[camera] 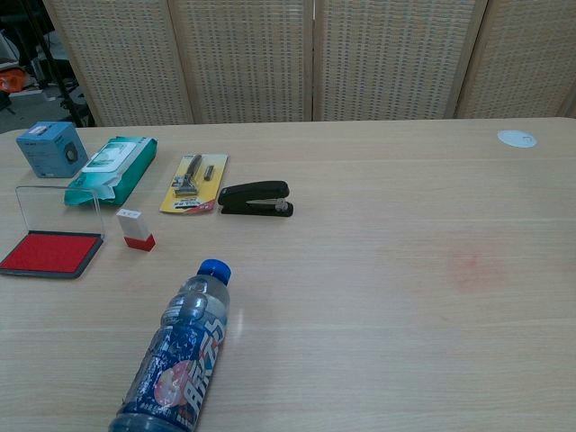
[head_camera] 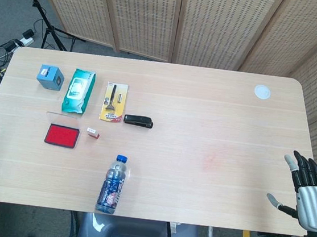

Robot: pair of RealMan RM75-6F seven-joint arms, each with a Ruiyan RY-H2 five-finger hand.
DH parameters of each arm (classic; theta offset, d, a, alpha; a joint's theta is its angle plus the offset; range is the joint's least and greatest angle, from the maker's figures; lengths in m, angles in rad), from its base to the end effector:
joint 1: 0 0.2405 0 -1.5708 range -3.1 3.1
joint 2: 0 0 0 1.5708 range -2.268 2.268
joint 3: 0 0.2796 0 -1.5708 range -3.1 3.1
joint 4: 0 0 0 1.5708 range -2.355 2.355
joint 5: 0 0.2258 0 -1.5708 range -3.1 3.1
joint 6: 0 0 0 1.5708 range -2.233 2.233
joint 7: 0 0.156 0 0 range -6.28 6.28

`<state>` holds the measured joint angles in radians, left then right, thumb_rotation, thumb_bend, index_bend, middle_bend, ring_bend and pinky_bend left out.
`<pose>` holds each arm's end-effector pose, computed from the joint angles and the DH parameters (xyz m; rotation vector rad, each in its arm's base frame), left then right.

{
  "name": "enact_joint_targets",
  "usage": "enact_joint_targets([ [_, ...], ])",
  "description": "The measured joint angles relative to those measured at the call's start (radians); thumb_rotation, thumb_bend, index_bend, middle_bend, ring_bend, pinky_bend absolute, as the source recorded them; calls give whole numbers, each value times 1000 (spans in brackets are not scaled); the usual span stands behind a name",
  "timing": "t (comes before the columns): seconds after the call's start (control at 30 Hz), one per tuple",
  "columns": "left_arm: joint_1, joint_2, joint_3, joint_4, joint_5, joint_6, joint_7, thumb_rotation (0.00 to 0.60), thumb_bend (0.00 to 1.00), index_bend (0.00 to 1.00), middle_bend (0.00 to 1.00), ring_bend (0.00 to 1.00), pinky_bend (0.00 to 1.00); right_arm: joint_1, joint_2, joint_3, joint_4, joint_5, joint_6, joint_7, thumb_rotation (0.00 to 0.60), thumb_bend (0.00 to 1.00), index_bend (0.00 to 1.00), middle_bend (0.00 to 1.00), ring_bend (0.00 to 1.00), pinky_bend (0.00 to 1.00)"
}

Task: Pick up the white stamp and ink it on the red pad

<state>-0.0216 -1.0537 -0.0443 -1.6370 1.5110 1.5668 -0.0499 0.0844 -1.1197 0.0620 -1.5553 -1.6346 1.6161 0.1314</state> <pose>-0.3429 0.1730 0.1852 -1.3131 -0.8834 -0.9219 -0.3213 -0.1966 0.1716 1.3995 -0.8036 1.1256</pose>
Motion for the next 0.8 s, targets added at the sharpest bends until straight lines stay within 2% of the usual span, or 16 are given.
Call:
enact_joint_targets([
  [0.37, 0, -2, 0, 4, 2, 1, -4, 600, 0, 0, 0, 0, 0, 2, -1, -1, 3, -3, -2, 20, 600, 0, 0, 0, 0, 0],
  [0.4, -1, -3, -1, 6, 4, 2, -6, 600, 0, 0, 41, 26, 28, 2, -1, -1, 3, -2, -3, 22, 600, 0, 0, 0, 0, 0],
  [0.43, -2, -4, -1, 9, 7, 2, -7, 600, 0, 0, 113, 80, 74, 2, 0, 0, 3, -1, -3, 24, 600, 0, 0, 0, 0, 0],
  [0.47, -3, -7, -2, 13, 10, 4, -8, 600, 0, 0, 270, 219, 174, 2, 1, 0, 3, 0, -3, 27, 600, 0, 0, 0, 0, 0],
  [0.5, -5, -14, -5, 20, 13, 7, -9, 600, 0, 0, 459, 401, 307, 2, 1, 1, 2, 0, -3, 30, 600, 0, 0, 0, 0, 0],
  [0.57, -11, -28, -11, 31, 15, 10, -14, 600, 0, 0, 676, 658, 509, 2, 4, 2, 1, 2, -3, 37, 600, 0, 0, 0, 0, 0],
  [0.6, -17, -38, -15, 37, 15, 6, -18, 600, 0, 0, 754, 758, 610, 2, 5, 3, 0, 3, -3, 40, 600, 0, 0, 0, 0, 0],
  [0.7, -45, -66, -33, 50, 9, -17, -10, 600, 0, 7, 900, 934, 798, 4, 7, 4, 1, 8, -9, 49, 600, 0, 0, 0, 0, 0],
  [0.8, -90, -96, -59, 57, -1, -57, 7, 600, 3, 59, 963, 999, 915, 8, 8, 6, 5, 17, -22, 60, 600, 0, 0, 0, 0, 0],
])
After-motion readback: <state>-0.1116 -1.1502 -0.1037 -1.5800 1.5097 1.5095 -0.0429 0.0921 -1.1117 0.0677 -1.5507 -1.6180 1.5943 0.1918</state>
